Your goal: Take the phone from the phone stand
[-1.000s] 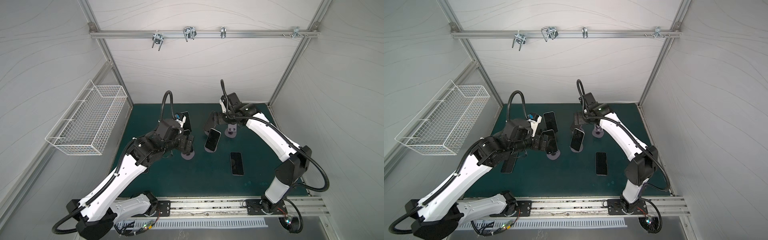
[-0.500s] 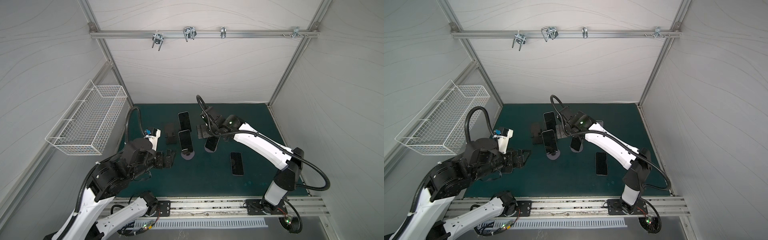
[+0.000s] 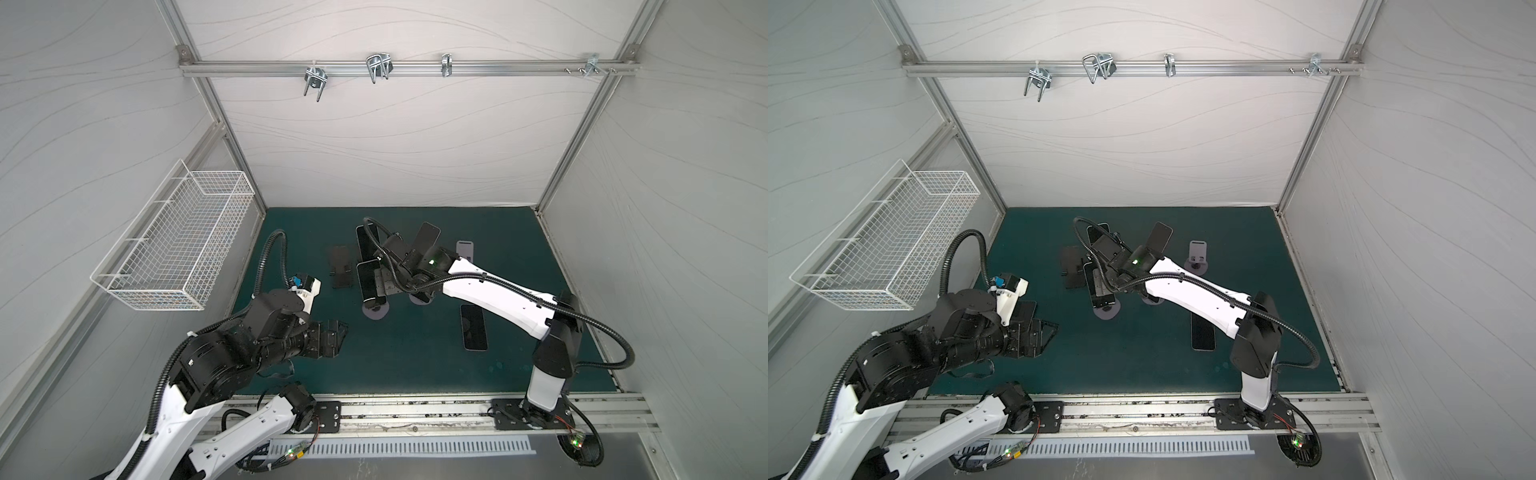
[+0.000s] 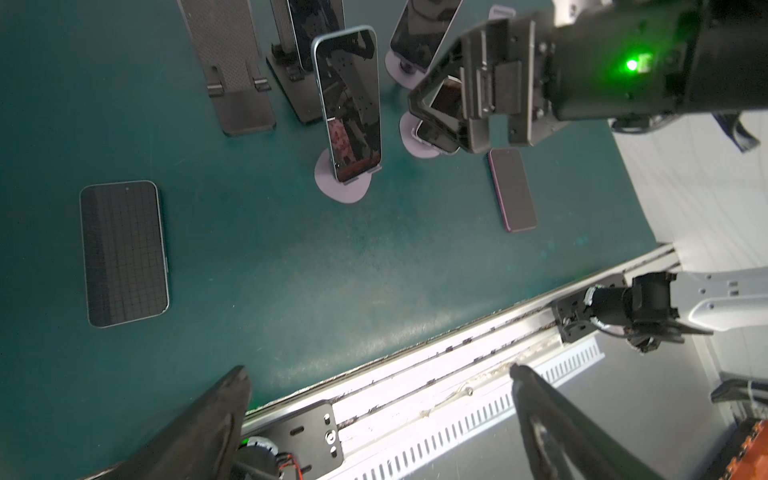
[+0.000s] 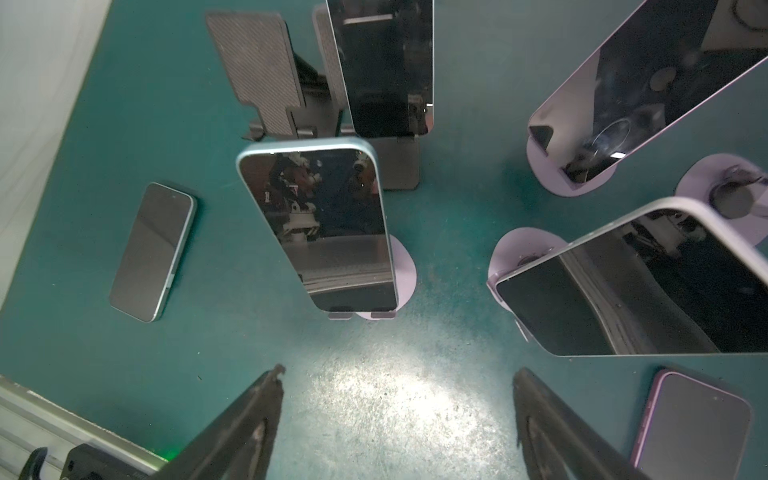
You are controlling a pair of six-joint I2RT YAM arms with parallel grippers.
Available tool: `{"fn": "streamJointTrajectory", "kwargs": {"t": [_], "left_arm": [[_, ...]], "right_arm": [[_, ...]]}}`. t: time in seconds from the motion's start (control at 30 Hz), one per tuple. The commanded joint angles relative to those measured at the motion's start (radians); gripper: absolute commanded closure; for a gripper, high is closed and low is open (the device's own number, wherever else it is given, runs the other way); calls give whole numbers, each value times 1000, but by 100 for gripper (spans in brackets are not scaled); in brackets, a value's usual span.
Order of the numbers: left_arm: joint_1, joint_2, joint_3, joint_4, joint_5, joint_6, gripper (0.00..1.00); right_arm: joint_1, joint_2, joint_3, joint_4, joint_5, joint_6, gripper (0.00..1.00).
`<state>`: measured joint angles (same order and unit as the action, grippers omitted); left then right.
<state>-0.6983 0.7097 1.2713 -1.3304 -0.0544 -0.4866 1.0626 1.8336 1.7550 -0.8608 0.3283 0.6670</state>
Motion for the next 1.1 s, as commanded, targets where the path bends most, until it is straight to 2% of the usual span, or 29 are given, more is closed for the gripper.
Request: {"fn": "streamJointTrajectory", "kwargs": {"t": [0.0, 0.27, 0.5, 0.77, 1.07], "left_arm": [[5, 10, -1, -20, 27, 55, 1], [6, -6, -66, -11, 80, 131, 1], [6, -71, -148, 49, 43, 144, 1], [6, -16, -126, 46, 17, 174, 1], [5, -13, -125, 50, 39, 192, 1]], "right_arm": [[11, 36, 27, 20, -21, 37, 12], [17, 98, 56, 50, -36, 23, 12], [19, 146, 96, 68, -52, -3, 9], [19, 207, 157, 54, -45, -17, 6], [17, 250, 191, 42, -26, -17, 3]]}}
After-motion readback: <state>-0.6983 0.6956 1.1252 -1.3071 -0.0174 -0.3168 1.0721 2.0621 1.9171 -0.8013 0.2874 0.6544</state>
